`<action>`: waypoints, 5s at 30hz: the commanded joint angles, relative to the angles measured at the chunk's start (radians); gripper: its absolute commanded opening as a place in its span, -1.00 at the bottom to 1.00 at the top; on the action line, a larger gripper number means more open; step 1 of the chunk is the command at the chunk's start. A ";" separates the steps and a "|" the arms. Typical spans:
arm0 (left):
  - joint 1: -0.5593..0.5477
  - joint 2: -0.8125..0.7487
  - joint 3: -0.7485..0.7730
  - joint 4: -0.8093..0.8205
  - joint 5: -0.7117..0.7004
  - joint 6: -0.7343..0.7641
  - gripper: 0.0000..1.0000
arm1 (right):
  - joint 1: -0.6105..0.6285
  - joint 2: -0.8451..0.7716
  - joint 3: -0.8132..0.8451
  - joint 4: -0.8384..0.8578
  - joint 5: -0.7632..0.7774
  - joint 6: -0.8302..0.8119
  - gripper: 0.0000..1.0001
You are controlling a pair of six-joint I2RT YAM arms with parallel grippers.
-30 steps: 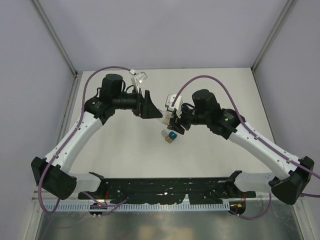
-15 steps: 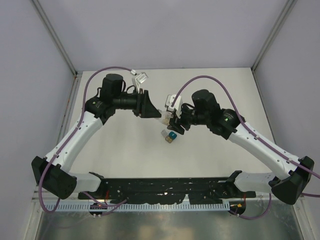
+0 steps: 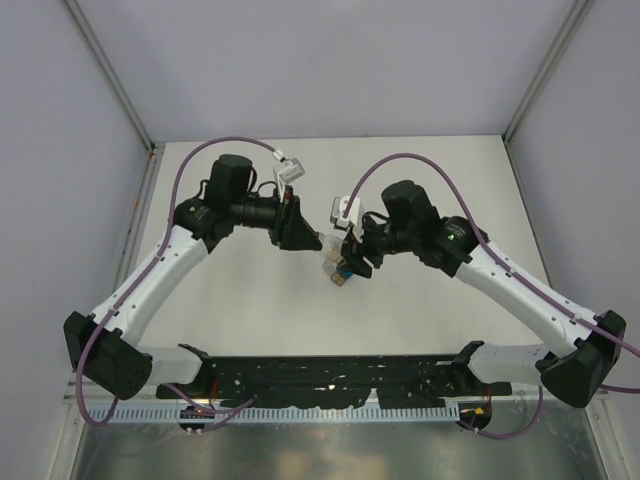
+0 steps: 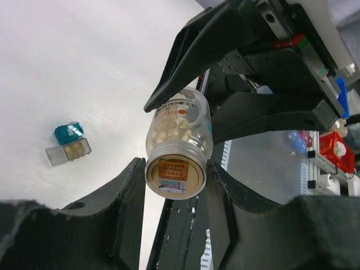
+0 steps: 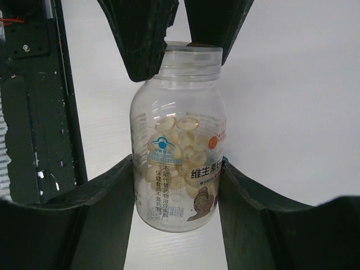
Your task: Sort the pills into containers
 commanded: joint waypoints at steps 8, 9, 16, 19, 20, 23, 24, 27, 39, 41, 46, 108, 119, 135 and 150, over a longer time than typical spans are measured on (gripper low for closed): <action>-0.067 -0.171 -0.188 0.092 0.063 0.345 -0.96 | -0.056 0.058 0.092 -0.017 -0.394 0.009 -0.88; -0.073 -0.187 -0.200 0.097 0.062 0.367 -0.84 | -0.064 0.060 0.096 -0.026 -0.437 0.013 -0.88; -0.078 -0.213 -0.213 0.104 -0.004 0.360 0.16 | -0.079 0.094 0.111 -0.059 -0.472 0.006 -0.88; -0.073 -0.210 -0.182 0.094 -0.046 0.331 0.62 | -0.079 0.092 0.105 -0.059 -0.462 0.002 -0.88; -0.070 -0.210 -0.171 0.089 -0.050 0.321 0.76 | -0.079 0.092 0.102 -0.059 -0.453 -0.001 -0.89; -0.044 -0.205 -0.145 0.089 -0.058 0.260 0.99 | -0.079 0.085 0.082 -0.054 -0.433 -0.007 -0.89; -0.030 -0.204 -0.139 0.094 -0.051 0.234 0.99 | -0.081 0.083 0.080 -0.051 -0.419 -0.008 -0.88; 0.013 -0.202 -0.125 0.124 -0.024 0.145 0.99 | -0.078 0.072 0.063 -0.040 -0.388 -0.010 -0.88; 0.061 -0.127 -0.075 0.172 -0.044 -0.177 0.99 | -0.009 0.020 0.034 0.050 -0.071 -0.001 -0.88; 0.070 -0.116 -0.076 0.186 -0.050 -0.208 0.99 | -0.001 0.014 0.030 0.064 -0.032 0.001 -0.89; 0.096 -0.078 -0.050 0.202 -0.028 -0.283 0.99 | 0.017 -0.001 0.019 0.084 0.060 -0.001 -0.89; 0.028 -0.090 -0.190 0.273 0.224 -0.038 -1.00 | -0.075 0.069 0.109 0.034 -0.317 0.067 -0.89; -0.016 -0.210 -0.234 0.207 0.125 0.159 0.15 | -0.086 0.107 0.135 -0.034 -0.443 0.038 -0.88; 0.083 -0.136 -0.072 0.195 0.009 -0.219 0.99 | -0.006 0.012 0.054 0.043 -0.083 -0.005 -0.89; 0.091 0.000 -0.012 0.138 0.040 -0.337 0.62 | 0.068 -0.011 0.020 0.139 0.256 -0.014 -0.88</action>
